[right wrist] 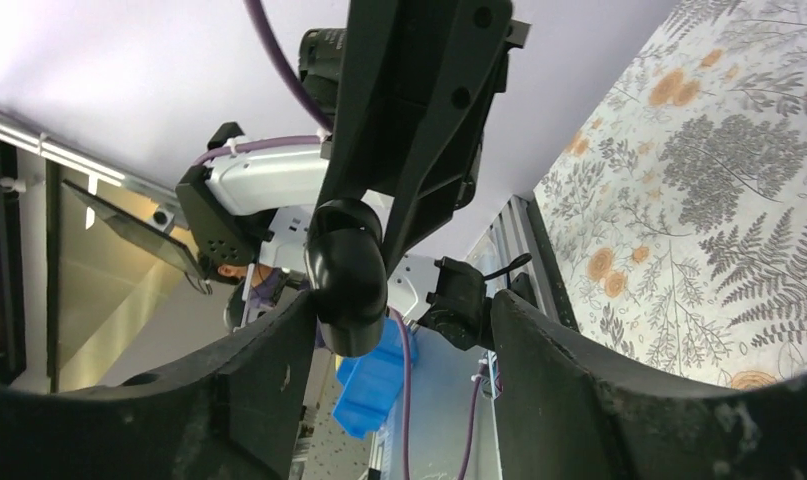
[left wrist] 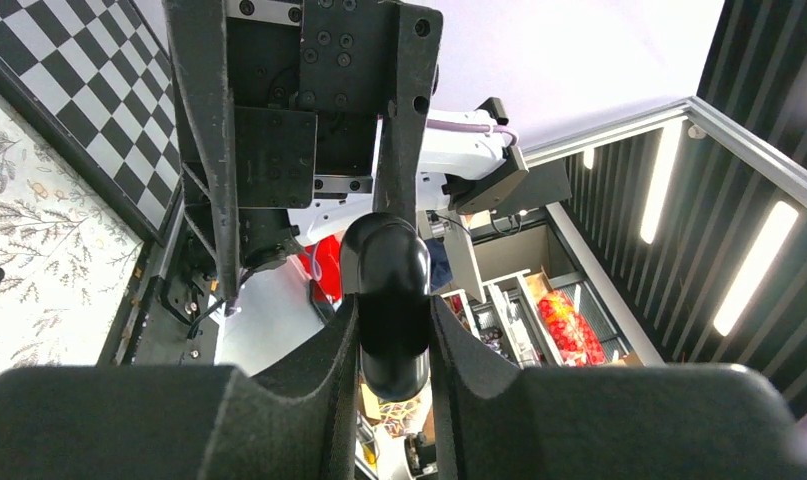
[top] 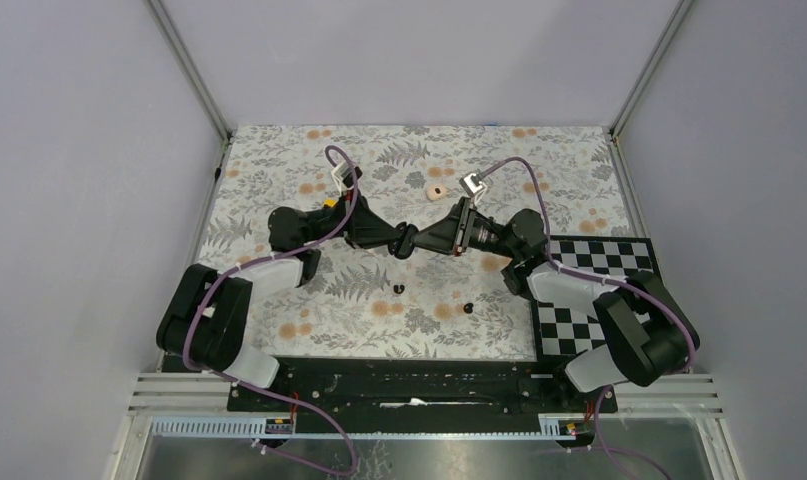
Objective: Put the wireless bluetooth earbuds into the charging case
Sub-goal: Open the charging case.
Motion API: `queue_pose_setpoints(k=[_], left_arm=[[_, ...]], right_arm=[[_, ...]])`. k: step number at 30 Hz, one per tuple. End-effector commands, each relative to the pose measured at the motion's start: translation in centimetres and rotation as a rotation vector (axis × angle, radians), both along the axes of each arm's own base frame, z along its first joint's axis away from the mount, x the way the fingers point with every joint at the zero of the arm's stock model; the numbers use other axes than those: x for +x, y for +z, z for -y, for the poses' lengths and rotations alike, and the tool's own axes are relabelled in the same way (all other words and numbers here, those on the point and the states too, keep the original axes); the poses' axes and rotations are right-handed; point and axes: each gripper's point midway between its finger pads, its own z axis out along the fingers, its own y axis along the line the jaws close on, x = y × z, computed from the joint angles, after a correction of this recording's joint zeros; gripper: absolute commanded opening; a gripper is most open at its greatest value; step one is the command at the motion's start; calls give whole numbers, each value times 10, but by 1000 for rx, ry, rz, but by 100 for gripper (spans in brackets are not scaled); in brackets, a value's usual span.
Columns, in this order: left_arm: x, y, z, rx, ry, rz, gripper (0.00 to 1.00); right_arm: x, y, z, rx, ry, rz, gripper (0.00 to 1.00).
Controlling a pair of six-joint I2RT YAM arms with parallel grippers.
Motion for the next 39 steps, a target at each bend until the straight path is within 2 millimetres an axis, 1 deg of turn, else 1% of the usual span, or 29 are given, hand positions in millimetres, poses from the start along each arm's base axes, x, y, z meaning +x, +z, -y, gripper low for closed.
queue_pose_setpoints(k=[1,5,9,10,13,14,19,22,36,39], left_arm=[[-9,32,-5,-87,45,170,0],[5,21,-3,-35,103,158,0],[23,6,-2,61,182,149,0],[25,5,-2,86,202,156,0],[37,-1,-4,174,288,172,0],[40,-6,-5,209,304,165,0],[43,-13,-8,229,319,138,0],[45,-16,-10,239,335,128,0],[45,-8,-15,230,338,146,0],[46,-9,-17,245,344,156,0]], right_arm=[[16,-28,0,-113,-88,-46,74],[15,-22,2,-110,-90,-35,81],[14,-21,3,-108,-104,-37,82],[16,-22,2,-114,-111,-37,81],[18,-20,-4,-130,-129,-35,81],[20,-20,-7,-137,-146,-39,80],[20,-16,-15,-134,-170,-42,79],[20,-17,-14,-130,-181,-51,79],[22,-29,-8,-175,-220,-71,79],[21,-24,-9,-162,-214,-65,79]])
